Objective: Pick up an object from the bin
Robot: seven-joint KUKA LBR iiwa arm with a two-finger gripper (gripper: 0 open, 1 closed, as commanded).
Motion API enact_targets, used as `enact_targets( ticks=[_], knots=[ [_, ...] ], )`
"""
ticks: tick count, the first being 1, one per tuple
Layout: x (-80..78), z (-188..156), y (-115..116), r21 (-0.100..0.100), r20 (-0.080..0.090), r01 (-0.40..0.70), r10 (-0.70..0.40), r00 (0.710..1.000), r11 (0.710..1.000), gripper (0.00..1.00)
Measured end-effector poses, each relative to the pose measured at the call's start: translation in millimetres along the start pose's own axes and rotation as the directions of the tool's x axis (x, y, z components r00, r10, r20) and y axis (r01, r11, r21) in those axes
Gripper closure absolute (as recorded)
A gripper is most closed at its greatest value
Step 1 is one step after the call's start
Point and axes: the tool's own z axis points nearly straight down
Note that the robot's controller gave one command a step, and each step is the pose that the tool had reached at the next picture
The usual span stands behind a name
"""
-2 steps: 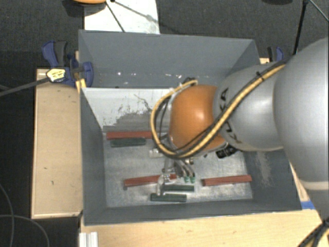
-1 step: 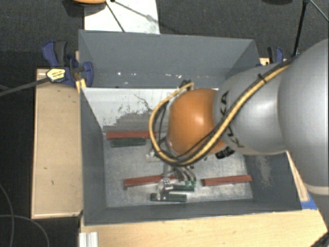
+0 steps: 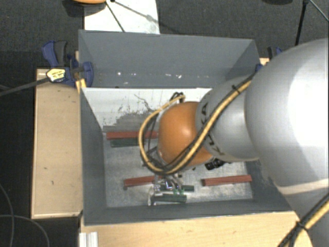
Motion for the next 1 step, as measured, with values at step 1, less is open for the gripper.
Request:
enact_targets(
  ticks=[1],
  knots=[
    [-5.2,5.0,3.3,-0.008,0.030,-0.013,0.013,0.999,1.000,1.00]
  ],
)
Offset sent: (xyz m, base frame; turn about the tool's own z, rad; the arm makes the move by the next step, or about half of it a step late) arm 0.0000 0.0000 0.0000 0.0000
